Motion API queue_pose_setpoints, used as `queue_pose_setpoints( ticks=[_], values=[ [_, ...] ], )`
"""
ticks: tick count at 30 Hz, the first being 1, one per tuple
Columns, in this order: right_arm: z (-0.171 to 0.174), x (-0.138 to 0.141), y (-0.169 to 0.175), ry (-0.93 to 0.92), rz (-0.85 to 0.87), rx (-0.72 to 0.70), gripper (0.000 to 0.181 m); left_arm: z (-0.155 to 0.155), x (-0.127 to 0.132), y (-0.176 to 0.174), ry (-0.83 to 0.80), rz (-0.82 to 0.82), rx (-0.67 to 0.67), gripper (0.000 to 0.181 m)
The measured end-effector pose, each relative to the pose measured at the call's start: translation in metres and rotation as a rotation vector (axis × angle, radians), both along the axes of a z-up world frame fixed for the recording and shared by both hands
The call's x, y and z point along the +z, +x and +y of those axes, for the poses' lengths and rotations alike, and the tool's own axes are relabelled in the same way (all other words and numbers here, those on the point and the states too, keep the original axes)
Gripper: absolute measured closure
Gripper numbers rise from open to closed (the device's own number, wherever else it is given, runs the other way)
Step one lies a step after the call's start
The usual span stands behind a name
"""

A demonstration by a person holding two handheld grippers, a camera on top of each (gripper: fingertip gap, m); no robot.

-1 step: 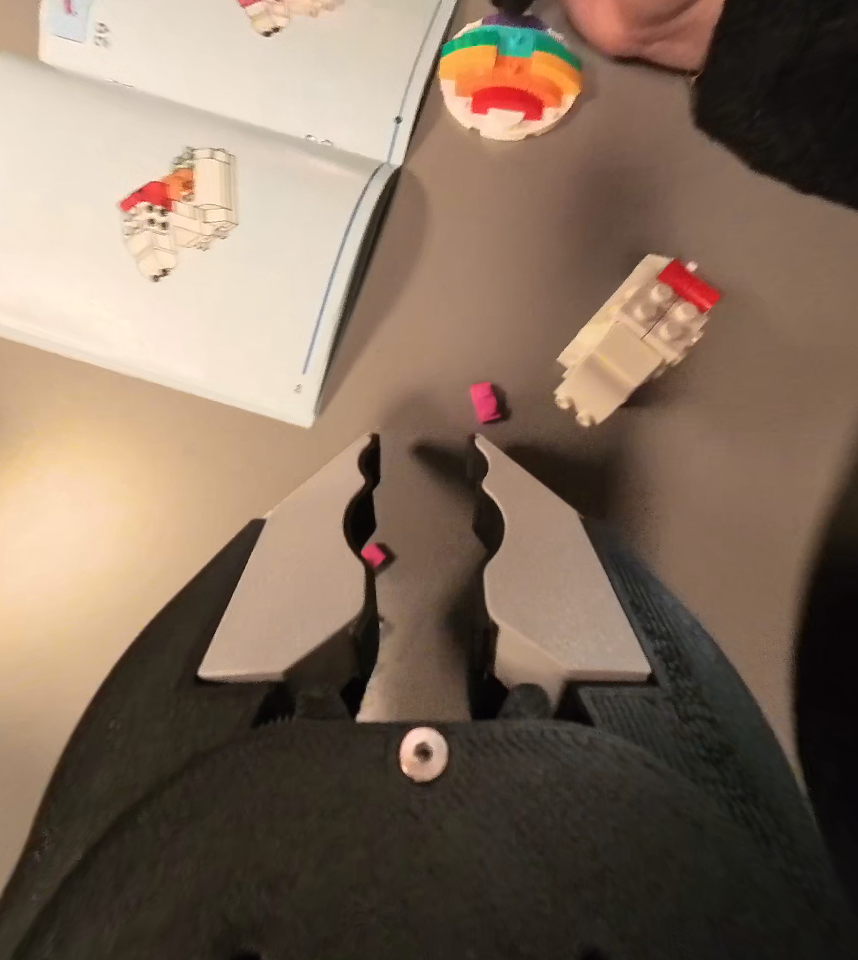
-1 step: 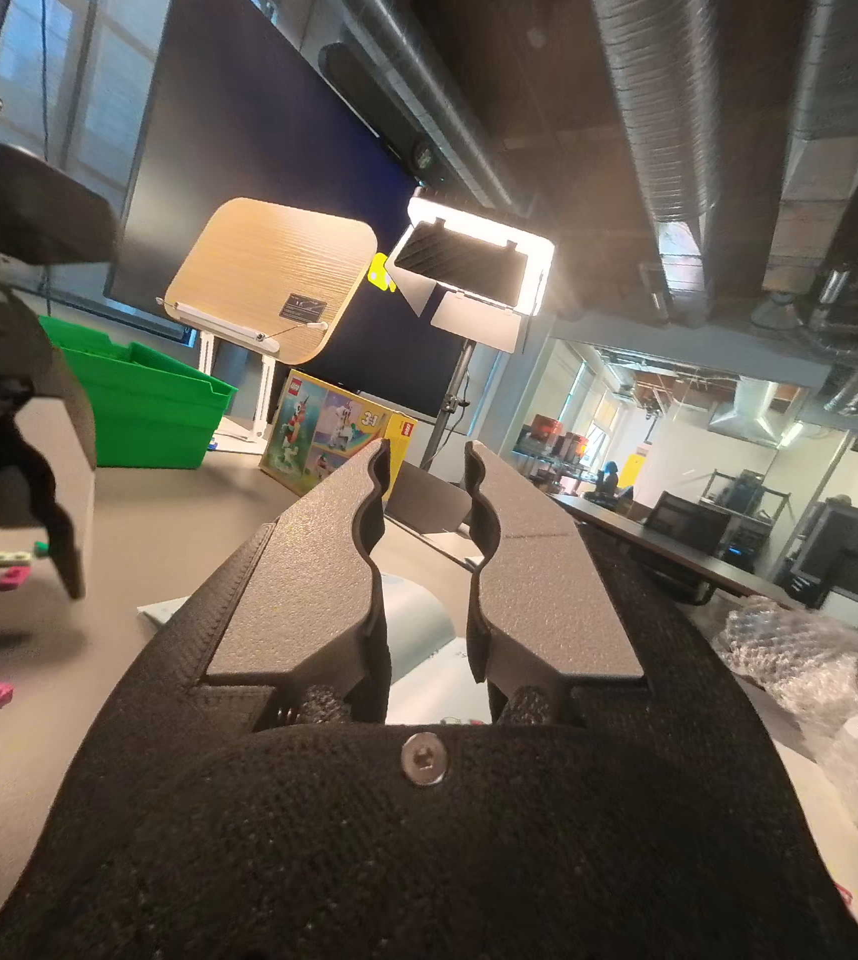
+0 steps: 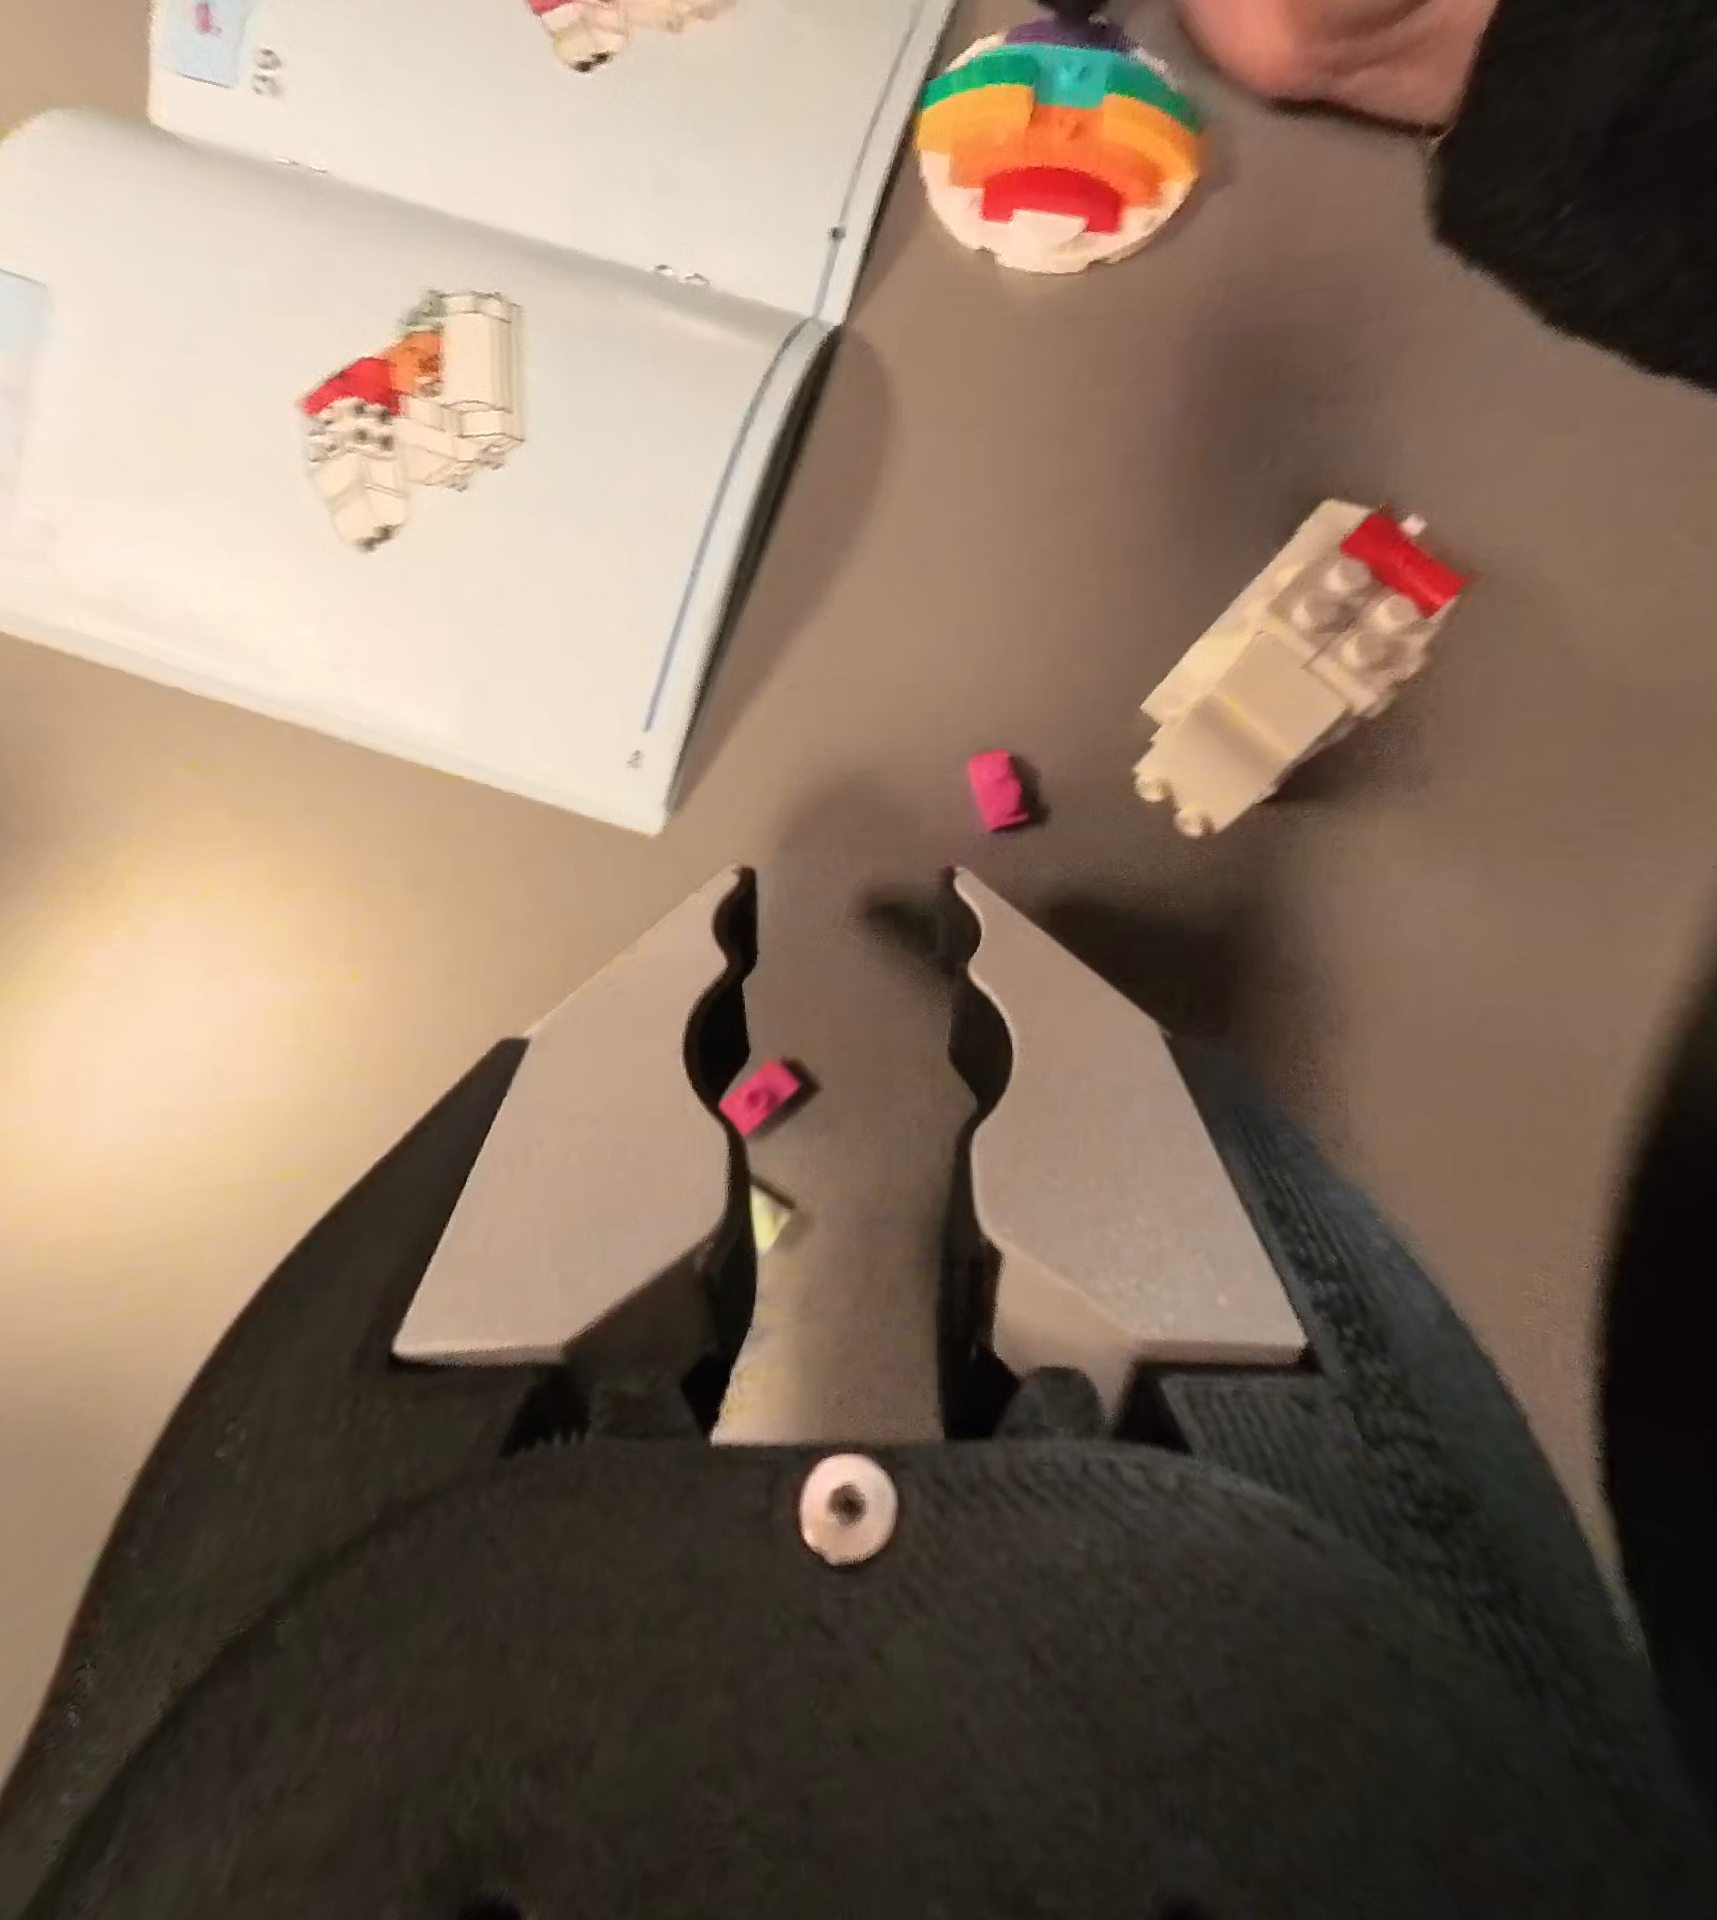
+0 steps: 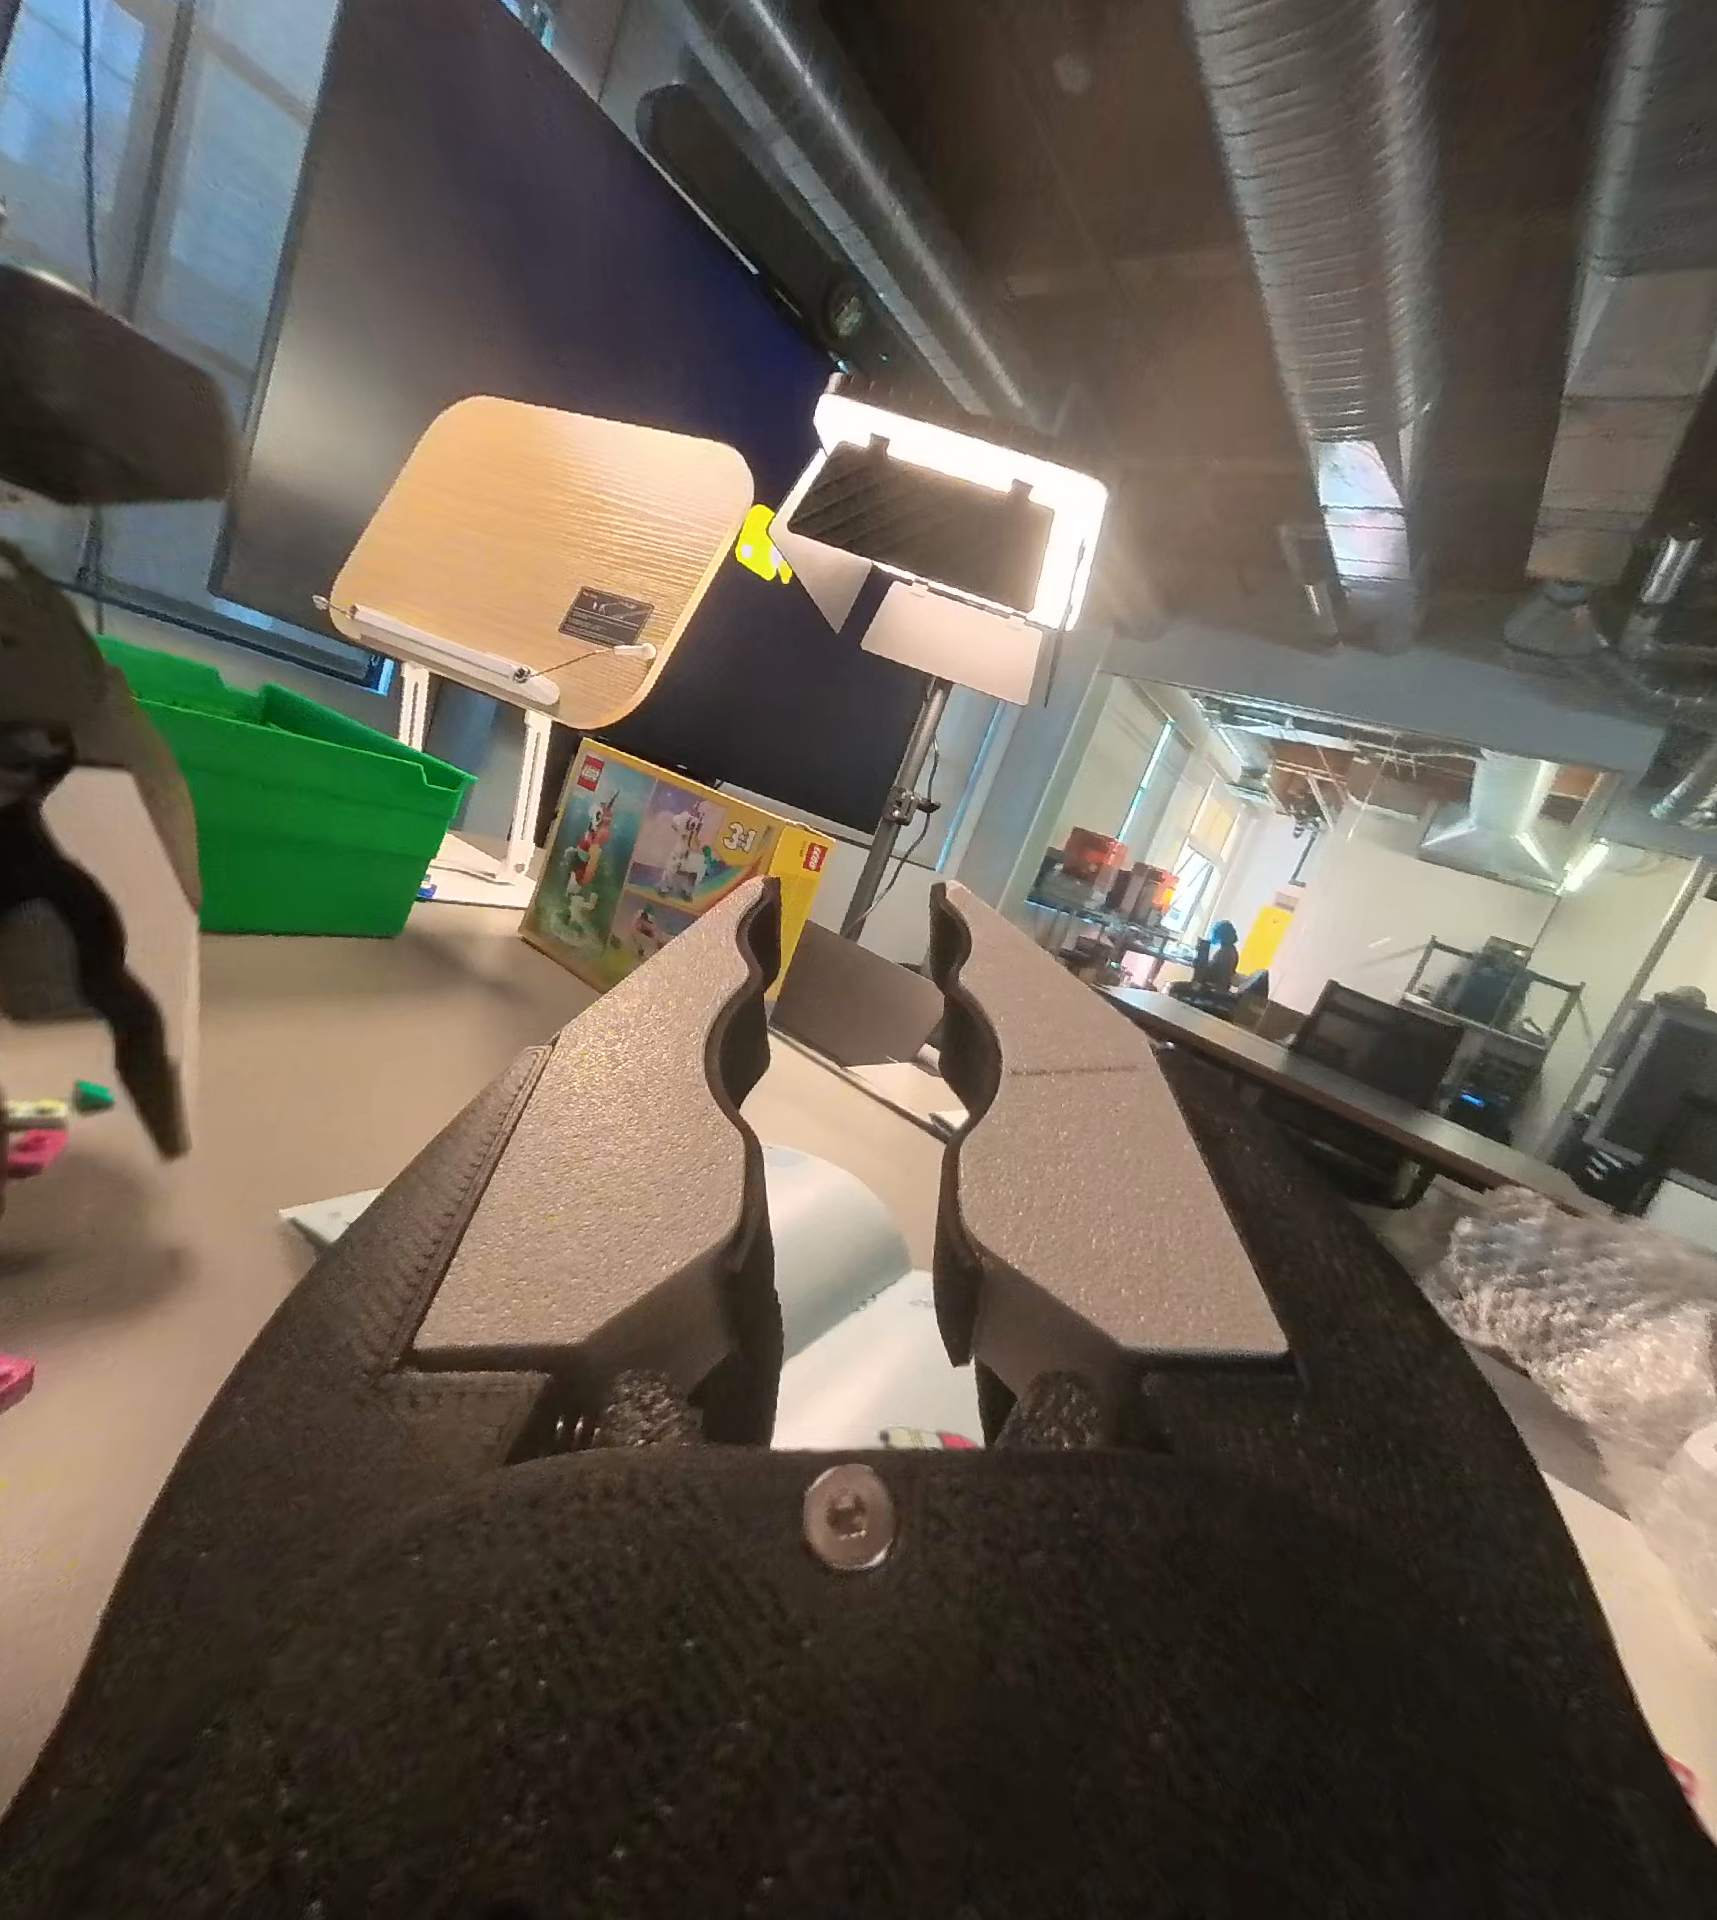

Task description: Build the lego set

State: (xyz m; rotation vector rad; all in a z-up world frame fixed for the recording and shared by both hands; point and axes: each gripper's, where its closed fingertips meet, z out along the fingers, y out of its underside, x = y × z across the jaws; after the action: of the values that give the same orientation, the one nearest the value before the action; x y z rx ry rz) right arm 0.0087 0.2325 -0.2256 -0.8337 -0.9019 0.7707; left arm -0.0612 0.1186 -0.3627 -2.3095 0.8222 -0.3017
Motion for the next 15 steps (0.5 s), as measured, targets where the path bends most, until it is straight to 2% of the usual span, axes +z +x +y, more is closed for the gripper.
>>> queue_pose_setpoints(
  ticks=[3, 5, 8, 11, 15],
  values=[
    [-0.004, -0.001, 0.008, 0.003, -0.005, 0.028, 0.154, -0.003, 0.013, -0.022, -0.021, 0.041, 0.097, 0.149],
    [-0.006, -0.002, 0.014, 0.009, -0.014, 0.048, 0.154, -0.008, 0.014, -0.033, -0.046, 0.102, 0.106, 0.151],
    [-0.005, -0.003, 0.024, 0.006, -0.020, 0.059, 0.154, -0.015, 0.008, -0.044, -0.076, 0.207, 0.063, 0.156],
    [-0.002, -0.004, 0.030, 0.007, -0.026, 0.051, 0.155, -0.018, 0.002, -0.039, -0.199, 0.147, 0.058, 0.156],
    [-0.001, -0.005, 0.030, 0.000, -0.032, 0.051, 0.154, -0.019, -0.004, -0.048, -0.241, 0.285, -0.076, 0.154]
  ],
)
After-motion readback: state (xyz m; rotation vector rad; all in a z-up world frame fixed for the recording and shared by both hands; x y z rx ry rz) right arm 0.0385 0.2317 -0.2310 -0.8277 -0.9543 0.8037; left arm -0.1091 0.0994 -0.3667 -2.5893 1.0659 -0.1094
